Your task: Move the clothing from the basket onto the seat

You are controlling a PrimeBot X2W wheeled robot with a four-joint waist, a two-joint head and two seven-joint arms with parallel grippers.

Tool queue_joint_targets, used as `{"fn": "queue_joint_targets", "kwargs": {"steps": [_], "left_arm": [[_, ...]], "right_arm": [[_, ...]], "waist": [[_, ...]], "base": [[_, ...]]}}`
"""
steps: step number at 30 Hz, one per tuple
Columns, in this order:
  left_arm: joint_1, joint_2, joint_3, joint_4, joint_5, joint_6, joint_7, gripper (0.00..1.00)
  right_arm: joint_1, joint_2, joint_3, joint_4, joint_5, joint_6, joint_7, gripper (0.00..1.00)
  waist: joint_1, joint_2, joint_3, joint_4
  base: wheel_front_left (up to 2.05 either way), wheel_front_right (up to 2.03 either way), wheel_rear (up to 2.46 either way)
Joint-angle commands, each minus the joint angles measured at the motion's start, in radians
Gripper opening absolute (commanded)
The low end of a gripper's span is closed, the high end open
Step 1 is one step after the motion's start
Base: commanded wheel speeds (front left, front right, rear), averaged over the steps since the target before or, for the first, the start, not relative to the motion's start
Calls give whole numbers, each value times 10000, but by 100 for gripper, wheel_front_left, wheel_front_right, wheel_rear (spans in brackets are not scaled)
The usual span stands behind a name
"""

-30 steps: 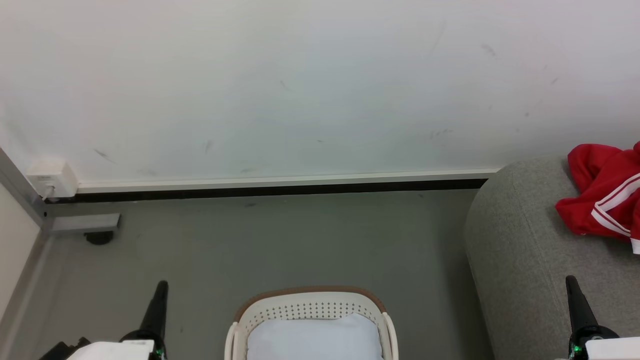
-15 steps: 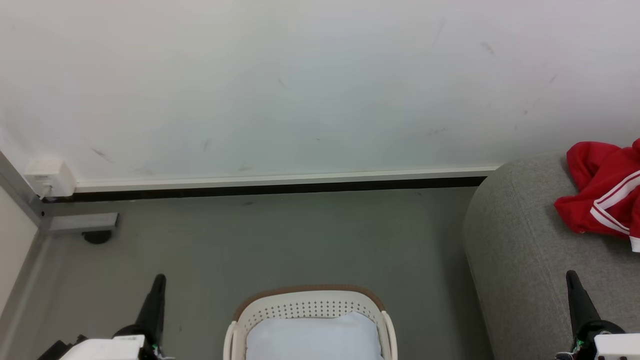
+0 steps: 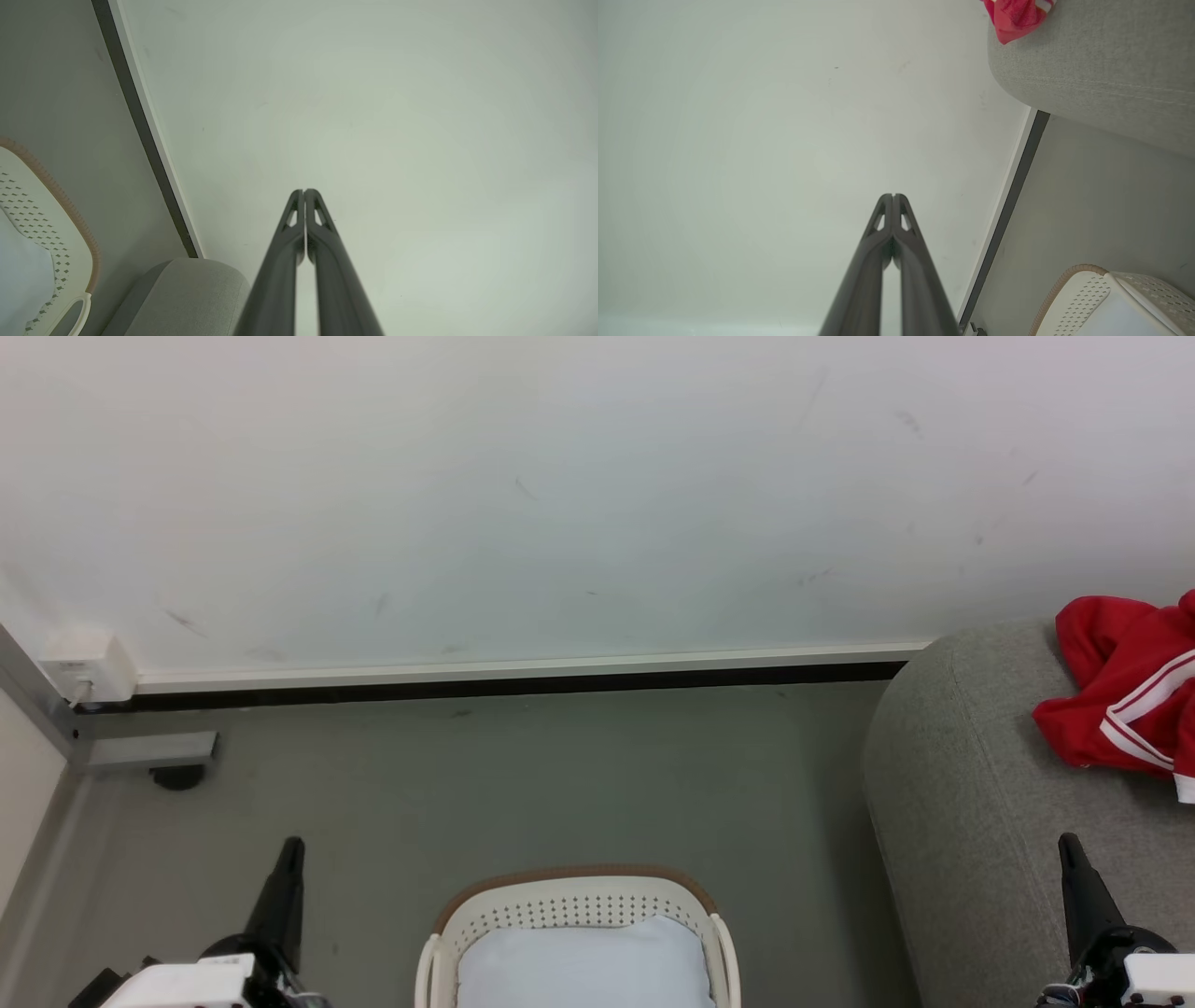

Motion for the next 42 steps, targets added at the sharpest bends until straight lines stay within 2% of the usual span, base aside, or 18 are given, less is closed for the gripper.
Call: {"fn": "queue_joint_targets", "kwargs": {"steps": [1, 42], "left_arm": [[-90, 15, 40, -31, -136, -68, 42, 0], [-87, 16, 33, -33, -138, -67, 39, 0]], "right_arm": [[-129, -72, -41, -49, 35, -21, 35, 0], [-126, -71, -38, -48, 36, -21, 32, 0]], "waist": [[0, 0, 0, 1], [0, 0, 0, 1]], "base": [[0, 0, 0], [0, 0, 0]]}}
